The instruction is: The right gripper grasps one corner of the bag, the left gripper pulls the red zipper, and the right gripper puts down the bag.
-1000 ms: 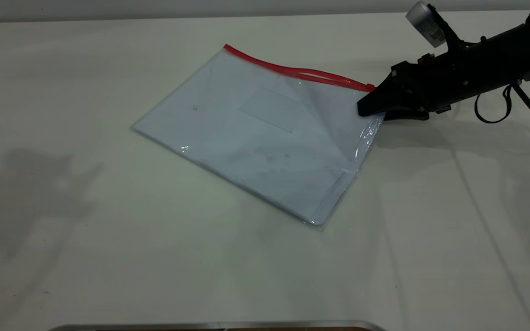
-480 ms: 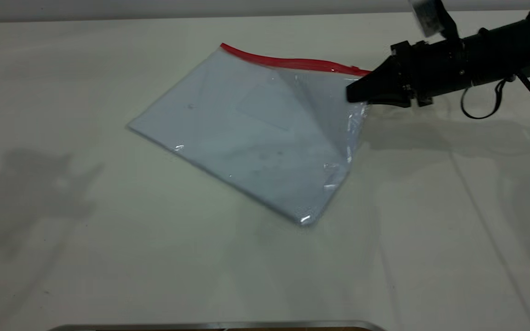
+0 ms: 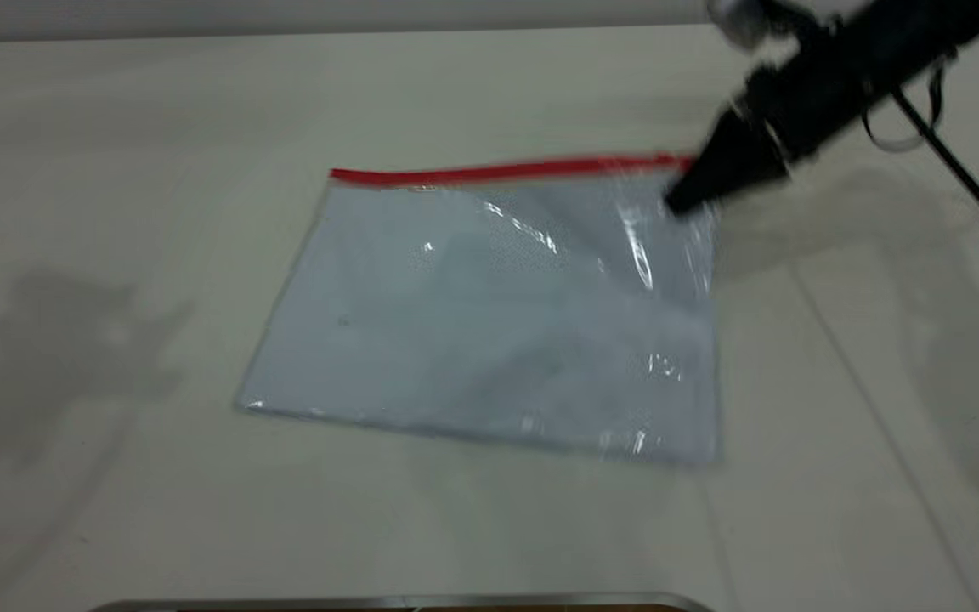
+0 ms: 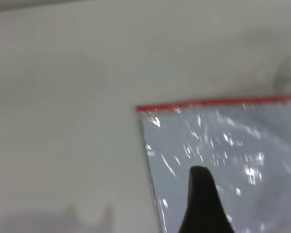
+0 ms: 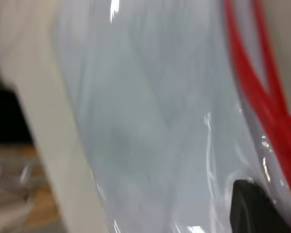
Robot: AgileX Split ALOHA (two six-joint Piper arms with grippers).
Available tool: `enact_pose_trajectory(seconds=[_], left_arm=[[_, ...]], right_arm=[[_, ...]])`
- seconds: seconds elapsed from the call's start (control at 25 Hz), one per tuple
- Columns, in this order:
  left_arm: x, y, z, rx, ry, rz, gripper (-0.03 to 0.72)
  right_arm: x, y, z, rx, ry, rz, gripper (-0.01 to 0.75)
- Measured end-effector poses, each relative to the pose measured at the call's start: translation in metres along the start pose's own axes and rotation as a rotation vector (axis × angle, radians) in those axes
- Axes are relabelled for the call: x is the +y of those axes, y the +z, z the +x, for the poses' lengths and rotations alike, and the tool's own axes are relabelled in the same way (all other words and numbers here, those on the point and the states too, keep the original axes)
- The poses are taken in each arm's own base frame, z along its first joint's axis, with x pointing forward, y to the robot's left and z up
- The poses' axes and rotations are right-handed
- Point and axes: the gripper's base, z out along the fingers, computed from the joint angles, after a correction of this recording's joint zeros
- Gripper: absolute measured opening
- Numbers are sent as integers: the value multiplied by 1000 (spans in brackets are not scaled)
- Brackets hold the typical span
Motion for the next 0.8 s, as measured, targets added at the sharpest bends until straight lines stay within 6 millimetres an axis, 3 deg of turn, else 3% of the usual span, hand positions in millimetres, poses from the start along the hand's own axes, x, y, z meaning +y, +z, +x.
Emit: enact_pose_trajectory(seconds=[0.16, 0.4, 0.64, 0.8], left_arm=[[0, 32, 5, 60, 10, 18, 550], [-11, 92, -2, 110, 124, 100, 550], [-15, 158, -23, 159, 304, 276, 550], [-14, 201, -27, 169, 370, 429, 550]], right_arm=[[22, 10, -32, -90, -44, -45, 33], [54, 41, -39, -43, -90, -119, 33], [56, 41, -41, -43, -98, -119, 33], [66, 29, -49, -43, -166, -97, 33]])
